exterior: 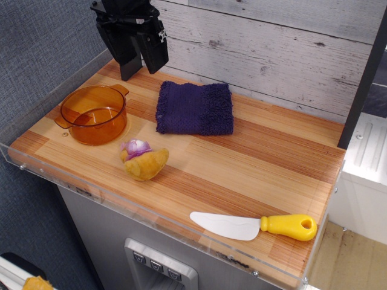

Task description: Move the purple cloth to the back right edge of the table

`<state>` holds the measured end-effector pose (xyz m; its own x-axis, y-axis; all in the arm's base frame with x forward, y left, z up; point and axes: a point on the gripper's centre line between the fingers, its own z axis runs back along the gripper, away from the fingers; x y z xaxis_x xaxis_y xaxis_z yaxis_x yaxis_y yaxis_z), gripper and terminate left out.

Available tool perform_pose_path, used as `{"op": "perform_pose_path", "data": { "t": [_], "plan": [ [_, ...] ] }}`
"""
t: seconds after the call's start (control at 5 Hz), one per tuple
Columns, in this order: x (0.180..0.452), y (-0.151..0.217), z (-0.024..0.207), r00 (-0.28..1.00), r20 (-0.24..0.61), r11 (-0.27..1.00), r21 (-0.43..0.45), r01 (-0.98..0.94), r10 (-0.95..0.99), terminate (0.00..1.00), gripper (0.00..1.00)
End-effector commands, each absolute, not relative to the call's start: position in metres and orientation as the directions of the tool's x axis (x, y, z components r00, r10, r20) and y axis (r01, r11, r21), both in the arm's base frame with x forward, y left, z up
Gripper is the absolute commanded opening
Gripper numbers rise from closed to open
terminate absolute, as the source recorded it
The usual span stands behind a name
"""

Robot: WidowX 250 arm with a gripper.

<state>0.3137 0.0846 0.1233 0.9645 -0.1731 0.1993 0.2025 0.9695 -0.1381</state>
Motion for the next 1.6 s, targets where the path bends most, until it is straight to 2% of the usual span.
{"op": "perform_pose_path", "data": {
  "t": [0.0, 0.2, 0.4, 0.6, 0.8, 1.2, 1.4],
  "plan": [
    [0.314, 0.085, 0.123, 0.965, 0.199, 0.969, -0.138, 0.202, -0.173, 0.0, 1.0],
    [0.321, 0.084, 0.143, 0.946, 0.273, 0.969, -0.121, 0.215, -0.176, 0.0, 1.0],
    [0.322, 0.083, 0.149, 0.929, 0.32, 0.968, -0.104, 0.229, -0.186, 0.0, 1.0],
    [0.323, 0.083, 0.15, 0.907, 0.38, 0.969, -0.088, 0.231, -0.182, 0.0, 1.0],
    [0.324, 0.085, 0.139, 0.892, 0.413, 0.976, -0.03, 0.215, -0.184, 0.0, 1.0],
    [0.345, 0.095, 0.08, 0.954, 0.264, 0.985, -0.058, 0.165, -0.145, 0.0, 1.0],
    [0.362, 0.096, 0.062, 0.965, 0.223, 0.986, -0.058, 0.157, -0.14, 0.0, 1.0]
  ]
}}
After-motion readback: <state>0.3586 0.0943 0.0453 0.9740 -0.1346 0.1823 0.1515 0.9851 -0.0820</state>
